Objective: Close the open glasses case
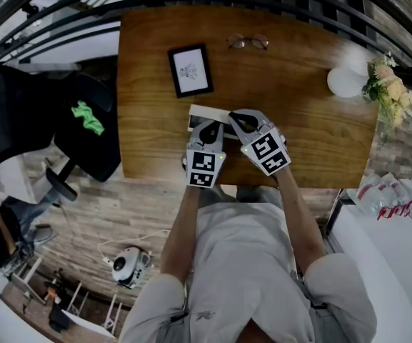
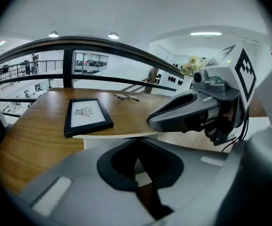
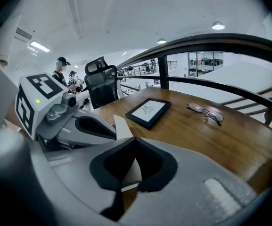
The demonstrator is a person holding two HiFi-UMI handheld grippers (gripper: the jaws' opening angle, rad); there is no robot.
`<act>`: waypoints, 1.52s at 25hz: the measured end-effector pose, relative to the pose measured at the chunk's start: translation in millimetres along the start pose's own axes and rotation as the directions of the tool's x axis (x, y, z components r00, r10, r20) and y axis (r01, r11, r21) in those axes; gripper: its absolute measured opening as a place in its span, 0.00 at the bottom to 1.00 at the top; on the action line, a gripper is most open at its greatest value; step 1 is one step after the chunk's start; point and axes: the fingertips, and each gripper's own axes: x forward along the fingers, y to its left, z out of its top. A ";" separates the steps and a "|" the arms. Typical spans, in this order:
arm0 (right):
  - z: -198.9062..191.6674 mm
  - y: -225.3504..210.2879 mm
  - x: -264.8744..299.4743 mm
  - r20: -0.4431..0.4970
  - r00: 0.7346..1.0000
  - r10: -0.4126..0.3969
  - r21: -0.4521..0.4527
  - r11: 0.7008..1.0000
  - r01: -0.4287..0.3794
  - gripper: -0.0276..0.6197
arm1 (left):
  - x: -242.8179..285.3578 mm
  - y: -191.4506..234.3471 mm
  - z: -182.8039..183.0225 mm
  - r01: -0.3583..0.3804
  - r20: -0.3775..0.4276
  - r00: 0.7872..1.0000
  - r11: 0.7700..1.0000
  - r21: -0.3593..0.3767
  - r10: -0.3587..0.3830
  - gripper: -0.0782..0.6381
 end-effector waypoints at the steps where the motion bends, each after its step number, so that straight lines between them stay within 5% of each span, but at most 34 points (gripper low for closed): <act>1: -0.6 1.2 0.1 0.000 1.000 0.000 -0.001 1.000 0.000 0.05 | -0.9 -0.3 -0.8 0.000 0.001 1.000 1.000 0.000 0.000 0.14; 38: -23.2 30.9 -3.3 -0.035 0.999 0.017 -0.010 1.000 -0.017 0.05 | -20.0 -9.6 -27.2 0.013 -0.009 1.000 1.000 -0.016 -0.013 0.14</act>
